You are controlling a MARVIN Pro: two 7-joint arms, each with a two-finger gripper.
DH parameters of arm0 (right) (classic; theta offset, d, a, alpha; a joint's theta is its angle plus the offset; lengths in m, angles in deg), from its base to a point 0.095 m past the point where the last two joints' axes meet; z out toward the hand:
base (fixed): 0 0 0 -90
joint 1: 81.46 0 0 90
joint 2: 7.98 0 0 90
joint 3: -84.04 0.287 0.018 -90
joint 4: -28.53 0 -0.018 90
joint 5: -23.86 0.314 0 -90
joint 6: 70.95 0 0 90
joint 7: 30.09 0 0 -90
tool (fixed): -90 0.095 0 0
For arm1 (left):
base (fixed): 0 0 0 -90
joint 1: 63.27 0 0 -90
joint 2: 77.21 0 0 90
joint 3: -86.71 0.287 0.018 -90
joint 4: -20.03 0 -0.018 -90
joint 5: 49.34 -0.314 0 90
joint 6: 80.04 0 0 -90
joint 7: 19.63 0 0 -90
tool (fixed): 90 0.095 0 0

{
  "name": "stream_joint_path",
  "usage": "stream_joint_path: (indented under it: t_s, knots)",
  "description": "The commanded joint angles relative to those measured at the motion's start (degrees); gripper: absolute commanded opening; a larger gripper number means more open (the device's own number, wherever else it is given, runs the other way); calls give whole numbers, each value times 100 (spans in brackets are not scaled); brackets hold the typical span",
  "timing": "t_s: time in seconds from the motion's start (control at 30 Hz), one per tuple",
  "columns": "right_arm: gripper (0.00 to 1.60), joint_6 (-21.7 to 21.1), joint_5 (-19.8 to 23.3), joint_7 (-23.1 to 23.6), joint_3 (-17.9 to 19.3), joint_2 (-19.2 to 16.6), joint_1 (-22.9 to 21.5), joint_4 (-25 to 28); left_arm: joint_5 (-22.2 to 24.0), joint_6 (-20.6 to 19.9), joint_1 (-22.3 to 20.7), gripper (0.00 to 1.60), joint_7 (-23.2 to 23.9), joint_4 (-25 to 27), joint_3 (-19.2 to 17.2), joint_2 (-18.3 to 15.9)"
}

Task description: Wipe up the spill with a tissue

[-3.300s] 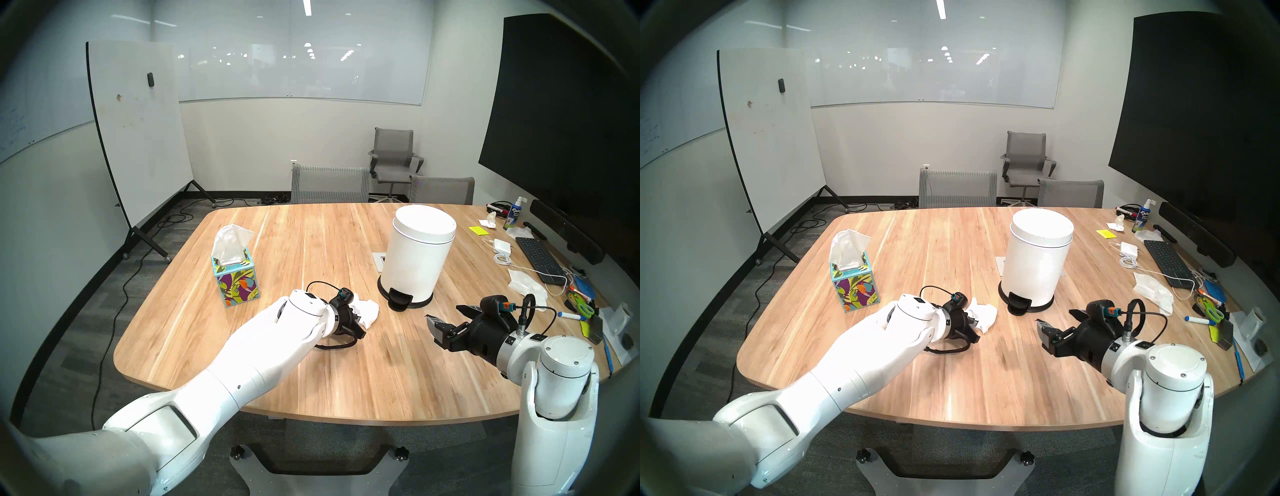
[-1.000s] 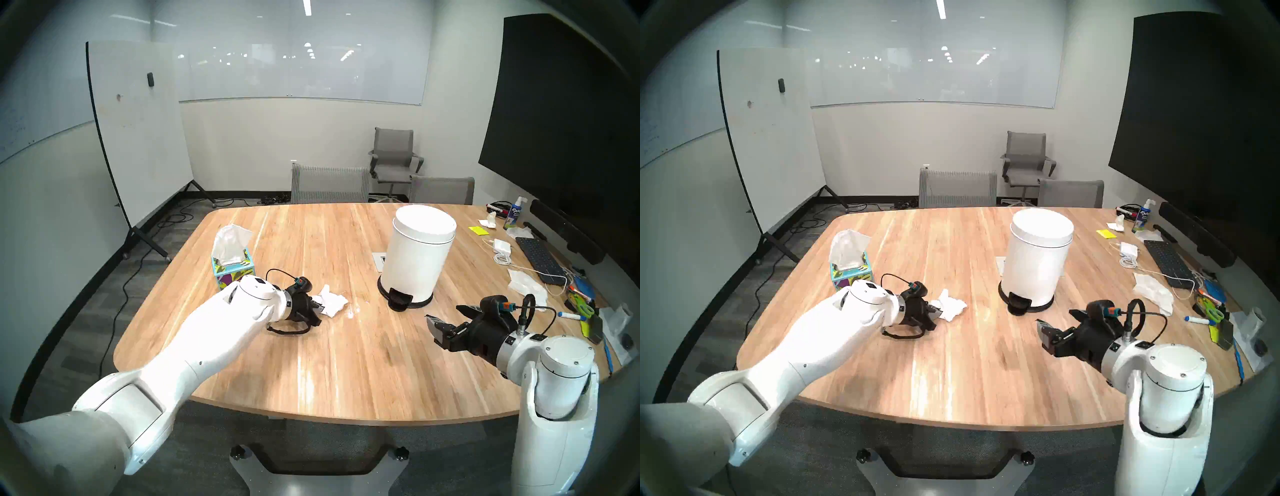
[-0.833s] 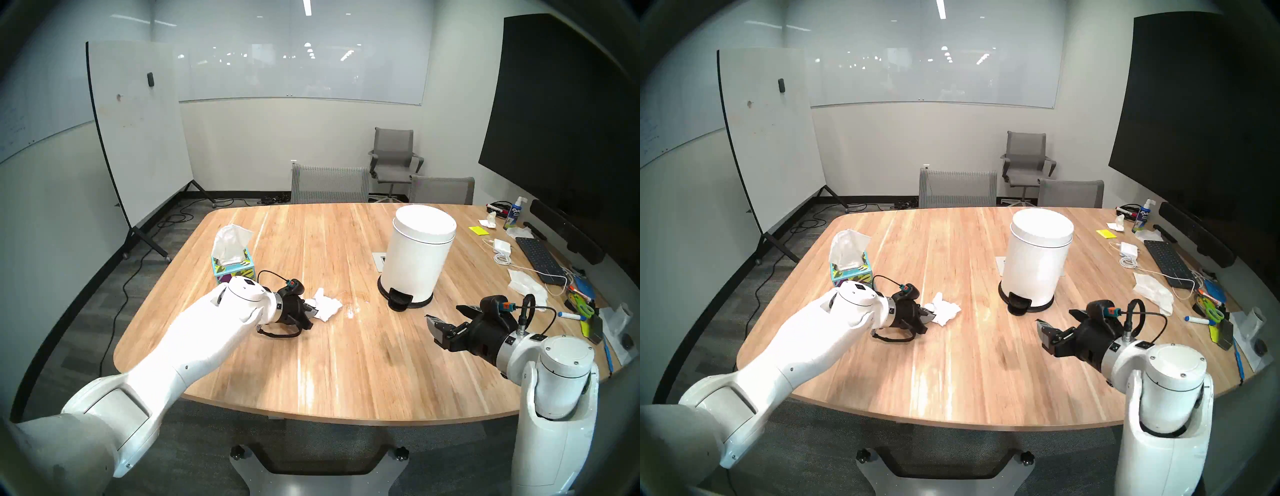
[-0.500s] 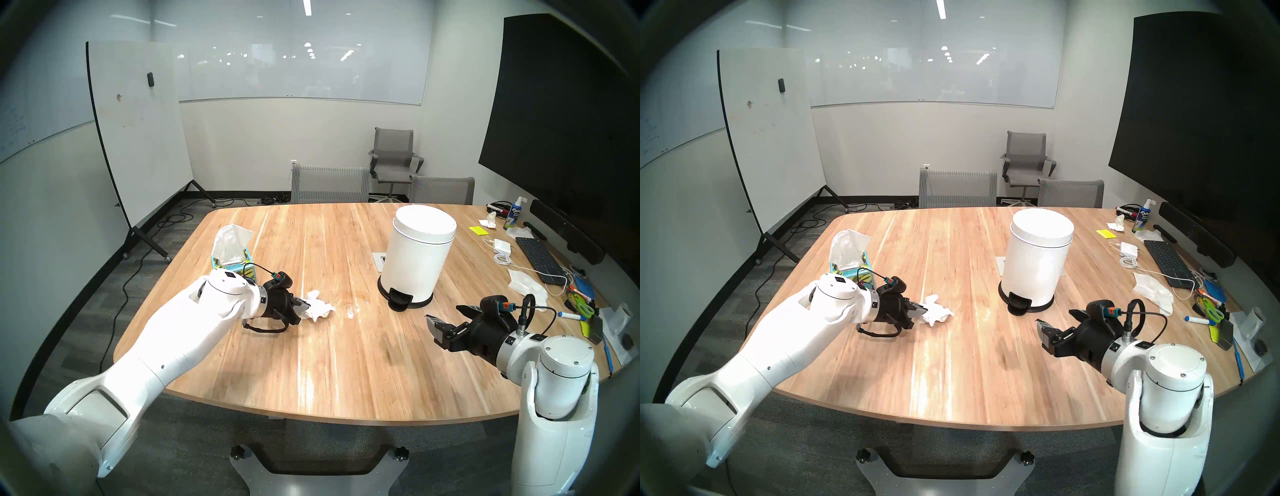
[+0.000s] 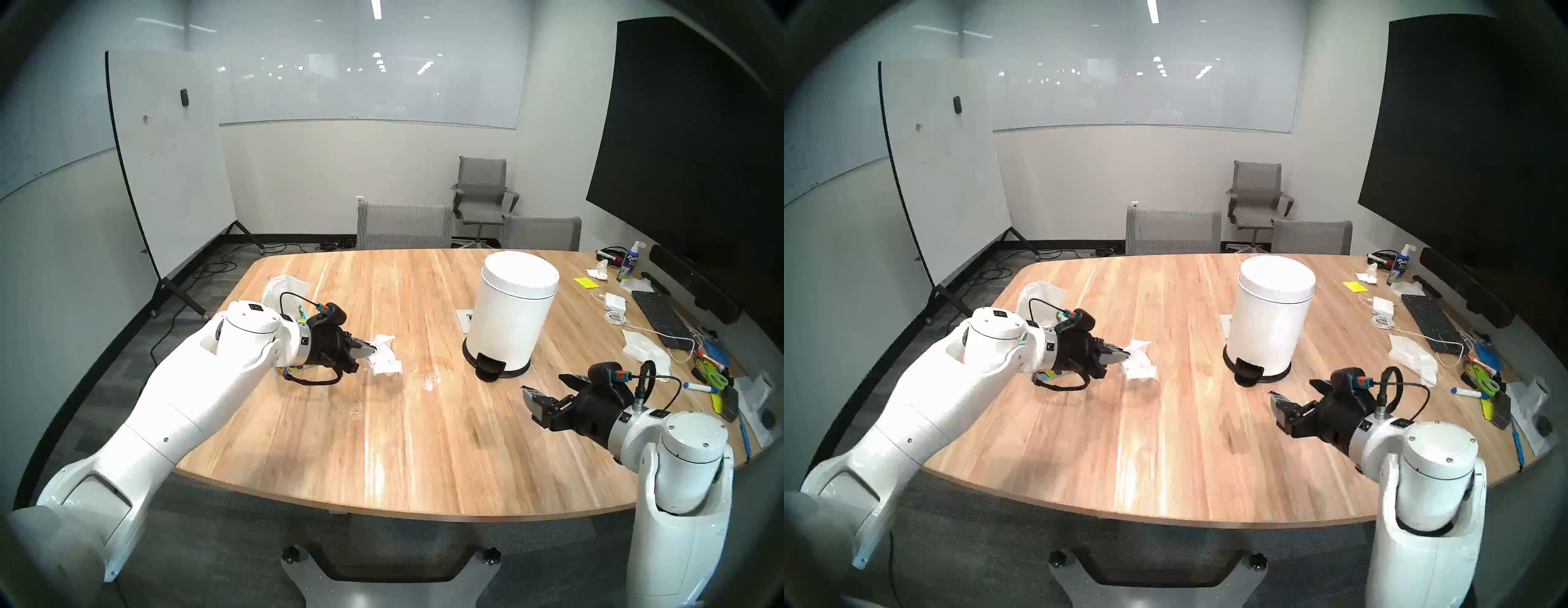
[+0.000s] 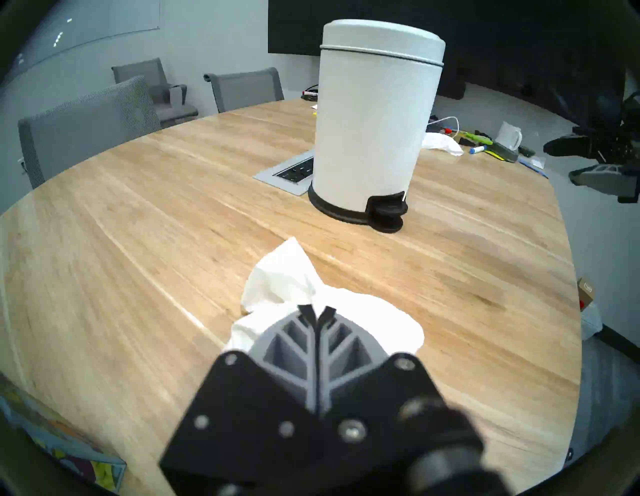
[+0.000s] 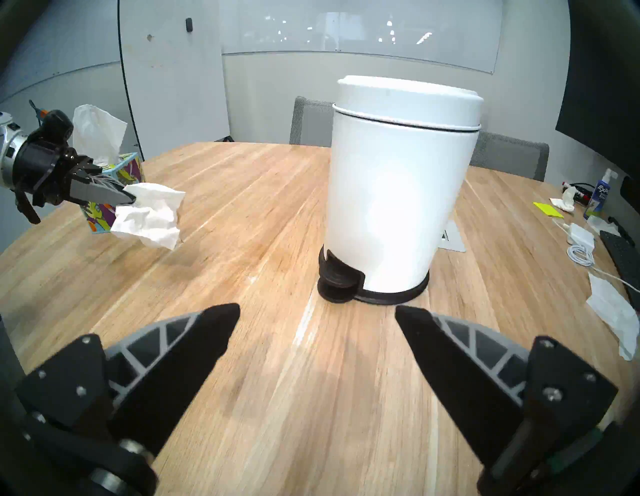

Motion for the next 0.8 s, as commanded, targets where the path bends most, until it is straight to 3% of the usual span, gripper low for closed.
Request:
stream_joint_path:
  t_s: [0.0, 0.33, 0.77]
  knots:
    - [160, 6, 5, 1, 15, -5, -10, 117, 298, -352, 227, 0, -225, 644, -469, -152]
    - [160, 3, 4, 0, 15, -4, -7, 122, 609, -615, 544, 0, -497, 995, -888, -10]
    - [160, 3, 4, 0, 15, -3, -7, 123, 632, -603, 573, 0, -560, 1027, -891, -1]
